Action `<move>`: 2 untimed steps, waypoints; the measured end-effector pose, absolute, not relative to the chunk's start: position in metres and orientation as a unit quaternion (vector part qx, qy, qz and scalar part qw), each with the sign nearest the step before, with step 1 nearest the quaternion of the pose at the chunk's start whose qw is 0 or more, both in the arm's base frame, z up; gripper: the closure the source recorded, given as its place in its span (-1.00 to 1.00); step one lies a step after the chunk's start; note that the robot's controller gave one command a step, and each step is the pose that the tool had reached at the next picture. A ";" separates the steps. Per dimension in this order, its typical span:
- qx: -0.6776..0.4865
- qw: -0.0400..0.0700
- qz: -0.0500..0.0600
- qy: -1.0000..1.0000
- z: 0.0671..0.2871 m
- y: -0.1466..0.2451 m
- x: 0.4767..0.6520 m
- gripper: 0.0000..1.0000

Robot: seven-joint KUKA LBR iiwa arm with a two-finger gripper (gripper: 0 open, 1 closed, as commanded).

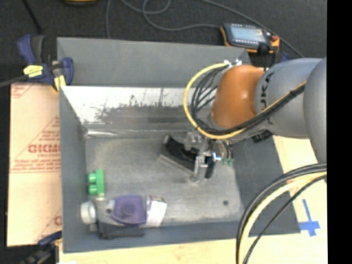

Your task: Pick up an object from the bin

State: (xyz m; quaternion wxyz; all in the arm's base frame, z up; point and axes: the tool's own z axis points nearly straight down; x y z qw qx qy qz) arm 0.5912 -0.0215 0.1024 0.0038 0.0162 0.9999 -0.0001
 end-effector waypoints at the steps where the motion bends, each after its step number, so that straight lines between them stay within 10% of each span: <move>1: 0.105 0.007 0.002 0.994 0.083 -0.021 0.601 -1.00; 2: 0.100 0.018 0.000 0.995 0.080 -0.016 0.599 1.00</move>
Offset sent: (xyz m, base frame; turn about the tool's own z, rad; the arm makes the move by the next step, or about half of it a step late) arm -0.0018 0.0087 -0.0324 0.1655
